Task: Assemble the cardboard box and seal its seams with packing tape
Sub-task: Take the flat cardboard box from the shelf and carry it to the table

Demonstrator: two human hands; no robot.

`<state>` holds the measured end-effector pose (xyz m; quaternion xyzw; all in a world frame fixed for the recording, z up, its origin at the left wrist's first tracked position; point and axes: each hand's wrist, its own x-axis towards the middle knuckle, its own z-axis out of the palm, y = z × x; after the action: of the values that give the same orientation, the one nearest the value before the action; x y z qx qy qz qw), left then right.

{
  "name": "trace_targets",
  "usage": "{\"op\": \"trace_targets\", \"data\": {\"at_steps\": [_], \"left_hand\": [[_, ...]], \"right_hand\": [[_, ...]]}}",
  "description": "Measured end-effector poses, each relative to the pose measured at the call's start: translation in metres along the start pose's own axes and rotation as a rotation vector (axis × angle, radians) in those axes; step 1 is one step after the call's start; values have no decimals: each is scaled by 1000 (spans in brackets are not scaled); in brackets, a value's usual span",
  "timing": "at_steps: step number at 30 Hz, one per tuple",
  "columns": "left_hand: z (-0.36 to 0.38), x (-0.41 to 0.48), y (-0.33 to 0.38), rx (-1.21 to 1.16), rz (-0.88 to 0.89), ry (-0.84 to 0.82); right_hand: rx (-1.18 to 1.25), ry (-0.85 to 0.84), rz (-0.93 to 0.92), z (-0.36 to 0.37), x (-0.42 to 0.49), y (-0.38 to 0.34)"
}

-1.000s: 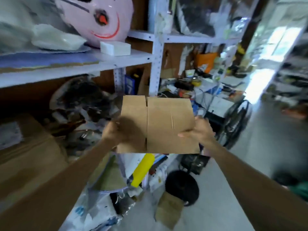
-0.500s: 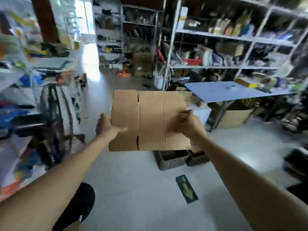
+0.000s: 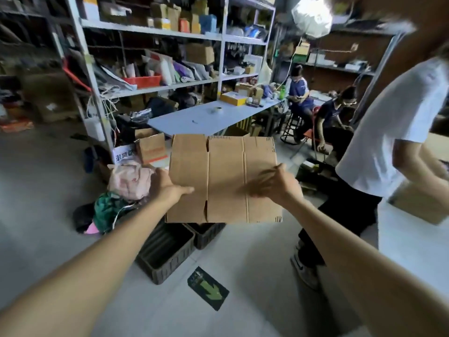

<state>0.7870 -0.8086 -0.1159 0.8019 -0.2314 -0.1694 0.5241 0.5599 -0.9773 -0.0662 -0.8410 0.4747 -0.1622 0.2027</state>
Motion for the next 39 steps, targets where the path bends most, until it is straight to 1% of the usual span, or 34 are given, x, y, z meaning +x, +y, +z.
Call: {"op": "trace_targets", "data": {"at_steps": [1, 3, 6, 8, 10, 14, 18, 23, 25, 29, 32, 39], "left_hand": [[13, 22, 4, -13, 11, -31], [34, 68, 14, -10, 19, -75], [59, 137, 35, 83, 24, -115], [78, 182, 54, 104, 58, -155], [101, 225, 71, 113, 90, -188], [152, 298, 102, 262, 132, -168], [214, 379, 128, 259, 86, -224], [284, 477, 152, 271, 79, -186], [307, 515, 162, 299, 45, -160], [351, 586, 178, 325, -14, -116], [379, 641, 181, 330, -65, -96], [437, 791, 180, 267, -152, 8]], "right_hand": [[-21, 2, 37, 3, 19, 1], [12, 8, 120, 6, 57, -1], [26, 10, 202, 6, 112, -8], [13, 24, 244, 3, 151, -8], [22, 47, 273, 0, 190, -3], [29, 100, 329, -2, 272, 12], [9, 131, 358, 4, 365, 34], [-13, 164, 297, 9, 498, 64], [-39, 159, 260, 10, 552, 72], [-65, 108, 203, 13, 655, 90], [-68, 49, 126, 23, 731, 99], [-87, 6, 46, 68, 918, 98]]}}
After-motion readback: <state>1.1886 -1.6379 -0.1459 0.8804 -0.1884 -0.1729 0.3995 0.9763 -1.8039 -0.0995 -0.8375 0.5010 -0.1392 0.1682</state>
